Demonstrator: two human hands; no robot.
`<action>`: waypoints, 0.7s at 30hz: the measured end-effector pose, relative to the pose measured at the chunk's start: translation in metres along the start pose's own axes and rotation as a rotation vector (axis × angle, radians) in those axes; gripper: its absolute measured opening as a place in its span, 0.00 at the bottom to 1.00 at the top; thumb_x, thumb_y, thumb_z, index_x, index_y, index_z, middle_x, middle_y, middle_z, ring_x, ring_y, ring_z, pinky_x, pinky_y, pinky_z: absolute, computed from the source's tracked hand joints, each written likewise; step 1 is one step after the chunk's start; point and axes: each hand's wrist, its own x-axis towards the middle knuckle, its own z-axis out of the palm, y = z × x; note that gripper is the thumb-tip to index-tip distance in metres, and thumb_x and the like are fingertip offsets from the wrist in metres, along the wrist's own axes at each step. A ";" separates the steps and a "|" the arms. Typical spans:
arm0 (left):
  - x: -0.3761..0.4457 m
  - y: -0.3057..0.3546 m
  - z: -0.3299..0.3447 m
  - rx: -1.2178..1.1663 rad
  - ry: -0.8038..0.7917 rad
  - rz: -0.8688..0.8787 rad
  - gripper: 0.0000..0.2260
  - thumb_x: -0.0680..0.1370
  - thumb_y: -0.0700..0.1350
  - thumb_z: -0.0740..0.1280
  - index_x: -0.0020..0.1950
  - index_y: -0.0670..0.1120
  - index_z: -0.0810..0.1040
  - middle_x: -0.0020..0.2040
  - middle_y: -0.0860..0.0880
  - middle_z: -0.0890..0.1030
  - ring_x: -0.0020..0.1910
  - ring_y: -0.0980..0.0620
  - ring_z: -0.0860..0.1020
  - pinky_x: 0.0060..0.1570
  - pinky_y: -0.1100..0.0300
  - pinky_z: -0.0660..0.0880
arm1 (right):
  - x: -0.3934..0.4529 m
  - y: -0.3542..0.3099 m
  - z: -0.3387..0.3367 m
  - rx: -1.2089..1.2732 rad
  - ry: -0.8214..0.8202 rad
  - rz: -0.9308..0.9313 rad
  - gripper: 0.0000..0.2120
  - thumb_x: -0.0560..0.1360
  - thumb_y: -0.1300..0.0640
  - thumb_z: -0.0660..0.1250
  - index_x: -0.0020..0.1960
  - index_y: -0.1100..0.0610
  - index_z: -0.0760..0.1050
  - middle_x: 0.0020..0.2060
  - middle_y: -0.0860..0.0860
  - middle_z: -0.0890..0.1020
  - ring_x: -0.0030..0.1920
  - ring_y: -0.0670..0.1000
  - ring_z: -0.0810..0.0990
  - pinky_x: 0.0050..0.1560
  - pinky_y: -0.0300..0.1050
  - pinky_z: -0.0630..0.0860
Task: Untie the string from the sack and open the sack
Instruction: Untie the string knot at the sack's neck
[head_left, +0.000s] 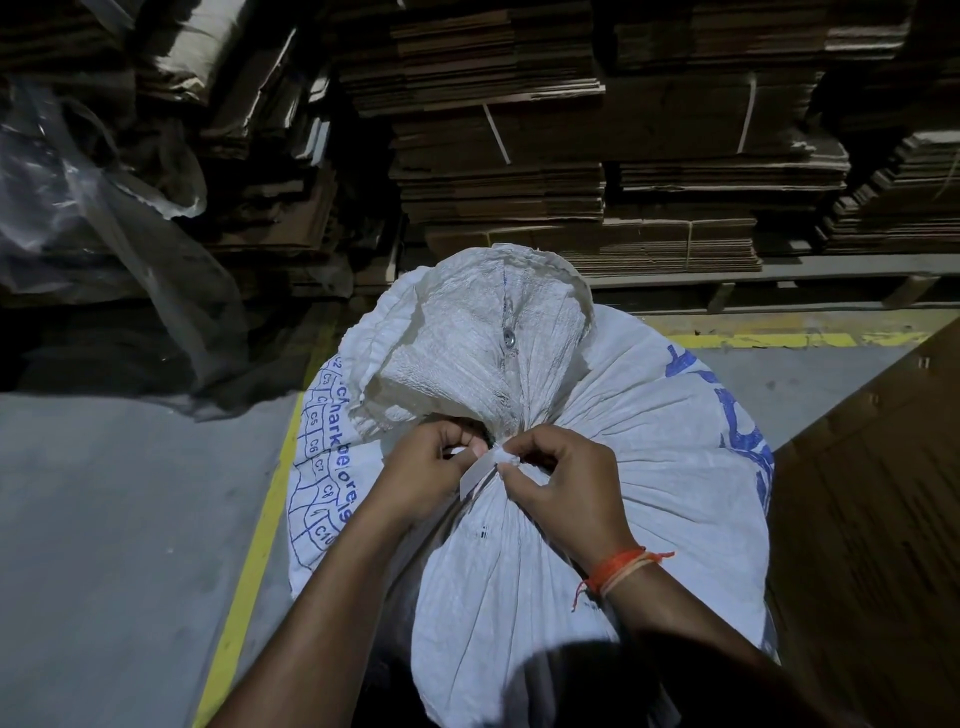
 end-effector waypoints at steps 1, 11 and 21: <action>0.000 0.000 0.000 -0.006 0.001 0.000 0.05 0.81 0.43 0.71 0.45 0.45 0.84 0.37 0.56 0.83 0.33 0.64 0.77 0.41 0.62 0.71 | 0.000 0.000 0.000 0.001 -0.002 0.002 0.05 0.70 0.58 0.78 0.44 0.52 0.86 0.39 0.43 0.87 0.44 0.42 0.86 0.49 0.44 0.84; -0.002 0.005 0.003 -0.045 -0.004 0.013 0.11 0.81 0.41 0.69 0.39 0.51 0.80 0.31 0.62 0.81 0.30 0.68 0.75 0.38 0.64 0.70 | -0.001 -0.002 0.000 0.001 0.006 0.028 0.06 0.69 0.57 0.78 0.43 0.48 0.85 0.39 0.41 0.86 0.44 0.42 0.85 0.50 0.45 0.83; -0.002 0.003 0.004 -0.080 -0.031 0.046 0.09 0.81 0.43 0.71 0.41 0.53 0.83 0.39 0.56 0.85 0.39 0.59 0.79 0.45 0.59 0.74 | -0.001 -0.004 0.001 0.031 0.020 0.035 0.06 0.69 0.59 0.79 0.45 0.51 0.86 0.40 0.42 0.87 0.45 0.42 0.85 0.51 0.44 0.83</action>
